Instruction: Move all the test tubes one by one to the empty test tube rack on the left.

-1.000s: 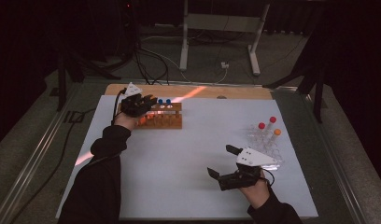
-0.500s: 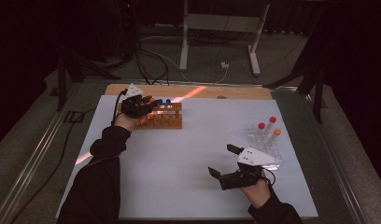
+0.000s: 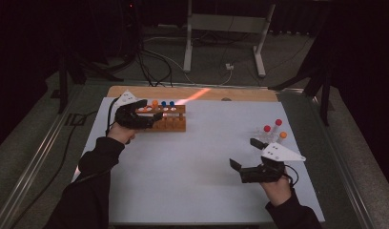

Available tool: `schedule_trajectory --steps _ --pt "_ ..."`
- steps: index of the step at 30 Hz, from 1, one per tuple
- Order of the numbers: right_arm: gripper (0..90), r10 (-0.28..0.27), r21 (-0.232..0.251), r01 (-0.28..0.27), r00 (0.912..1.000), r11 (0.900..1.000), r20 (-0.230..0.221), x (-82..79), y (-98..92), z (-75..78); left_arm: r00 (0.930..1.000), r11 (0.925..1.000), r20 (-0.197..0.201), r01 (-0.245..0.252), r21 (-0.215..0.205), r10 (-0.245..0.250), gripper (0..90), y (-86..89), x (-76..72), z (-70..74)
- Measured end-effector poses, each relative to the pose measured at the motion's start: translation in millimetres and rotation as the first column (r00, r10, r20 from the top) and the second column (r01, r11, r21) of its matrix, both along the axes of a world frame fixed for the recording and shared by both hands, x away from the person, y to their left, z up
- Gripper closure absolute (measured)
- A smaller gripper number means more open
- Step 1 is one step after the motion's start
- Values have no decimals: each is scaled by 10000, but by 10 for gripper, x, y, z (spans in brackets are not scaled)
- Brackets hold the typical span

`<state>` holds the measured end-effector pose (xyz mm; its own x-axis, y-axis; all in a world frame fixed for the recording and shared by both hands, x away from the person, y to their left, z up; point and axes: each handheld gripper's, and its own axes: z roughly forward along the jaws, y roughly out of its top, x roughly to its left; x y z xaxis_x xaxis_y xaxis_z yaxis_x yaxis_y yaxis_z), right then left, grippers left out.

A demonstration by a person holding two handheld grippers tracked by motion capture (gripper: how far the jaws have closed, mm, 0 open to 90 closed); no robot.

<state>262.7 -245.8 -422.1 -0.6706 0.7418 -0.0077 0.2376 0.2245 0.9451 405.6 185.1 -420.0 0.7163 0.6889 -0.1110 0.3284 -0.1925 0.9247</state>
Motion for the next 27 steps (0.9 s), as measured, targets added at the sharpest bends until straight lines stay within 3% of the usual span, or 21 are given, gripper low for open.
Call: schedule_trajectory --steps 2,6,9,13,15,21,27 --pt "0 -372 115 371 9993 9992 97 16 -118 33 9997 9998 116 191 92 -192 55 -12 -111 -7" --pt "0 -1122 84 1121 9936 9937 129 42 -360 102 9952 9950 144 972 -205 -970 25 -48 -319 -61" --pt "0 -1708 42 1707 9851 9853 203 64 -540 125 9895 9891 169 1440 -314 -1436 12 -91 -445 -92" --pt "0 -2405 38 2405 9705 9706 159 106 -780 110 9855 9854 340 1674 -297 -1664 6 -148 -587 -100" --pt "0 -2571 131 2570 9664 9663 34 128 -896 92 9828 9824 421 1815 -438 -1797 6 -165 -646 -101" --pt "0 -3227 -144 3224 9452 9465 -498 208 -1157 -34 9739 9739 422 2245 -341 -2230 6 -239 -756 -109" --pt "53 -3425 -468 3394 9341 9395 -1007 273 -1268 -180 9696 9696 482 2419 -378 -2400 6 -279 -801 -94"
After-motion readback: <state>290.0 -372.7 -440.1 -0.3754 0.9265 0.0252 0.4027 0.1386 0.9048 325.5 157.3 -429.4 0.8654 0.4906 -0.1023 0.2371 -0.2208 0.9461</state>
